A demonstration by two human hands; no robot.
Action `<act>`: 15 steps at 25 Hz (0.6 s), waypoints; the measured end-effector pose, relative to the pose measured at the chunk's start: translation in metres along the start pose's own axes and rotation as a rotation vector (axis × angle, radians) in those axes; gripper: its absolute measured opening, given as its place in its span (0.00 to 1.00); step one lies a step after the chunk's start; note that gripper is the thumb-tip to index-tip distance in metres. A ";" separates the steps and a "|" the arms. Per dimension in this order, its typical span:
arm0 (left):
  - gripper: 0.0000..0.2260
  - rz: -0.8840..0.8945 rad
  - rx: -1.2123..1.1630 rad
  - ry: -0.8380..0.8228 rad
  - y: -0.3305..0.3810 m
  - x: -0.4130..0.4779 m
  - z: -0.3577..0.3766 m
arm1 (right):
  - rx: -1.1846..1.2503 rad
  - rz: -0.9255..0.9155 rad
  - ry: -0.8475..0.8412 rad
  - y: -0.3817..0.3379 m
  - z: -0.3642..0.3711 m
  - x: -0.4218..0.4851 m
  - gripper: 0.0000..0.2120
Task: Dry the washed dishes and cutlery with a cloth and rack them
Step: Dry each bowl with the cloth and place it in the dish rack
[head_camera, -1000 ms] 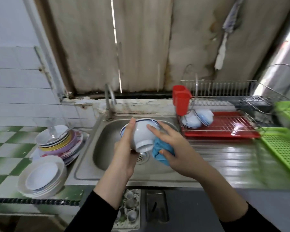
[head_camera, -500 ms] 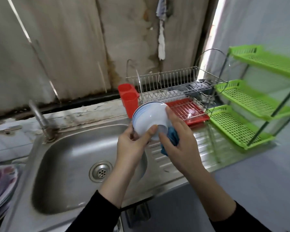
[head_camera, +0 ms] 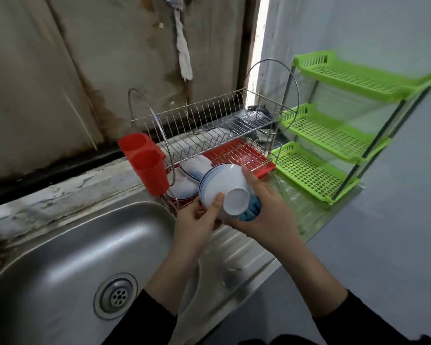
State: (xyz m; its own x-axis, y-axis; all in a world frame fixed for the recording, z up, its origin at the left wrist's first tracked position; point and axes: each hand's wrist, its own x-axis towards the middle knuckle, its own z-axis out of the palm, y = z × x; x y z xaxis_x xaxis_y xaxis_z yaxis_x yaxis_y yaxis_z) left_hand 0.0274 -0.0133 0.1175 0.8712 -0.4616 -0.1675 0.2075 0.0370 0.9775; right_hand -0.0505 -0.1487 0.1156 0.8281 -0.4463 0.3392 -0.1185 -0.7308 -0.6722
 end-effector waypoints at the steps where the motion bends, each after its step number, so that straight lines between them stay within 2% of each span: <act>1: 0.25 -0.017 0.000 -0.026 -0.002 0.004 0.002 | -0.005 0.036 0.013 0.004 0.000 0.004 0.49; 4: 0.20 -0.007 -0.017 -0.049 -0.011 0.017 0.009 | 0.012 0.104 -0.021 0.018 0.000 0.017 0.48; 7: 0.28 -0.002 -0.025 -0.005 -0.021 0.031 0.012 | 0.059 0.137 -0.060 0.031 -0.001 0.036 0.48; 9: 0.29 0.035 0.021 0.020 -0.027 0.042 0.014 | 0.089 0.116 -0.086 0.042 -0.001 0.049 0.47; 12: 0.27 0.108 0.158 0.075 -0.033 0.059 0.019 | 0.221 0.149 -0.153 0.059 0.001 0.071 0.46; 15: 0.27 0.199 0.425 0.171 -0.039 0.078 0.026 | 0.266 0.204 -0.264 0.077 0.001 0.097 0.45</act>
State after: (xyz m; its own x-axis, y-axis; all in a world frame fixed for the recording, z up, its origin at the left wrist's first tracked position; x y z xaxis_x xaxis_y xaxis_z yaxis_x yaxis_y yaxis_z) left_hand 0.0760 -0.0736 0.0696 0.9432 -0.3293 0.0442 -0.1391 -0.2708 0.9525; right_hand 0.0216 -0.2476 0.0962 0.9184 -0.3950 0.0241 -0.1781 -0.4669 -0.8662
